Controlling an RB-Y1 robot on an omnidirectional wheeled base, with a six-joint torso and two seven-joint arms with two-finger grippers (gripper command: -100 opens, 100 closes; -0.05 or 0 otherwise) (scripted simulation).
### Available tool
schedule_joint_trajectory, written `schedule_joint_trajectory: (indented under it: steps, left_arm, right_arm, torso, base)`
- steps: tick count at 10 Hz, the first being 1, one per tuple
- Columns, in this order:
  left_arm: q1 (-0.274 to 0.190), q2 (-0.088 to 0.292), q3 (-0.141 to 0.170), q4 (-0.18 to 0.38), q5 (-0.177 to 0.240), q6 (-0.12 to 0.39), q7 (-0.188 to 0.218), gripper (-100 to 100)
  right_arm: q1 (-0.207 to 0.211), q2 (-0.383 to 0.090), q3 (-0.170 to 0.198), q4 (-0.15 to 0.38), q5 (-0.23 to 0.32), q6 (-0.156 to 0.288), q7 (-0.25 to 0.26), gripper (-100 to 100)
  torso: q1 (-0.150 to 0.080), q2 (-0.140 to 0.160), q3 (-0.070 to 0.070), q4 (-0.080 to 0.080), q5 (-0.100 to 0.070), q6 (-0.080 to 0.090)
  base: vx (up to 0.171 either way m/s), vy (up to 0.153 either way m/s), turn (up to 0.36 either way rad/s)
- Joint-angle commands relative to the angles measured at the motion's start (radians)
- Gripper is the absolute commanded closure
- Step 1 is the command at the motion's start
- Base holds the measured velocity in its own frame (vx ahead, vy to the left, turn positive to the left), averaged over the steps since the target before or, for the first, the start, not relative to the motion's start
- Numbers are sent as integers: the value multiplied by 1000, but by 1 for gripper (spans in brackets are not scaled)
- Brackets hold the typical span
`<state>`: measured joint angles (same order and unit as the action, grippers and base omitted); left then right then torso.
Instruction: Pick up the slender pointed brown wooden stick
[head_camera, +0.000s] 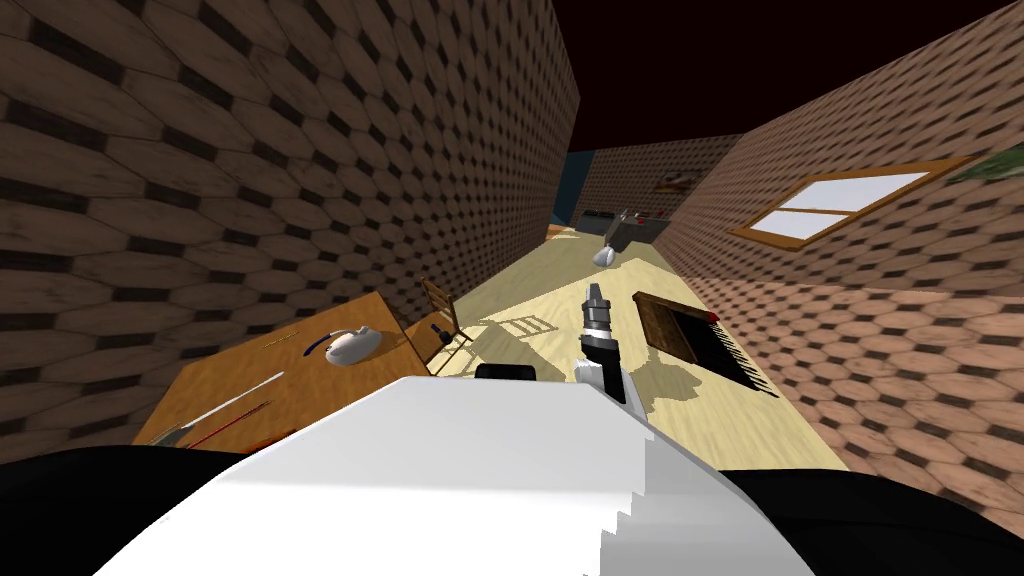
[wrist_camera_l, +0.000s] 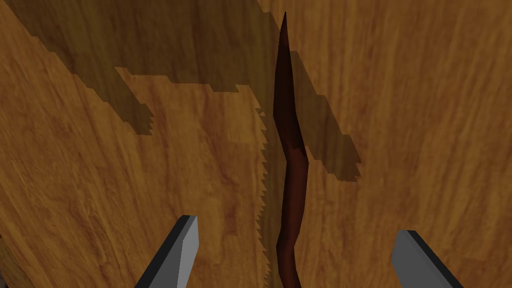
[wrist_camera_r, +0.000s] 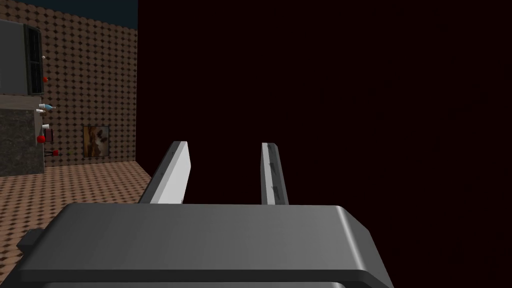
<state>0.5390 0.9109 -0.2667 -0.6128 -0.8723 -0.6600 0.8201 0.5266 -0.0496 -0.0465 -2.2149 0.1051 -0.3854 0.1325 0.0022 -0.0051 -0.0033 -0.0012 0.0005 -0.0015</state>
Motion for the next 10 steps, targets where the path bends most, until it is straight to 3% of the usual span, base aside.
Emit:
schedule_joint_trajectory:
  steps: [1,2,4,6,7,9,10]
  left_arm:
    - [0,0,0,0,0,0,0,0]
    - [-19,-10,18,9,-40,-5,9,-100]
    - [-38,-20,36,18,-81,-11,18,-100]
    - [-75,-40,71,36,-149,-21,35,-100]
    - [-75,-40,71,36,-162,-21,35,-100]
    - [-113,-60,106,55,-231,-32,53,-100]
    - [-113,-60,106,55,-243,-32,53,-100]
  right_arm:
    - [0,0,0,0,0,0,0,0]
    - [0,0,0,0,0,0,0,0]
    - [0,0,0,0,0,0,0,0]
    - [0,0,0,0,0,0,0,0]
    - [0,0,0,0,0,0,0,0]
    - [0,0,0,0,0,0,0,0]
    - [0,0,0,0,0,0,0,0]
  torso:
    - [0,0,0,0,0,0]
    - [-4,4,2,1,-1,0]
    - [-5,6,4,2,-1,0]
    - [-5,7,4,2,-1,0]
    - [-5,7,4,2,-1,0]
    - [-5,7,4,2,-1,0]
    - [-5,7,4,2,-1,0]
  base:
    - [14,14,1]
    - [5,12,70]
    - [-4,9,72]
    - [-5,9,79]
    - [-1,7,33]
    - [-3,12,88]
    - [-2,9,26]
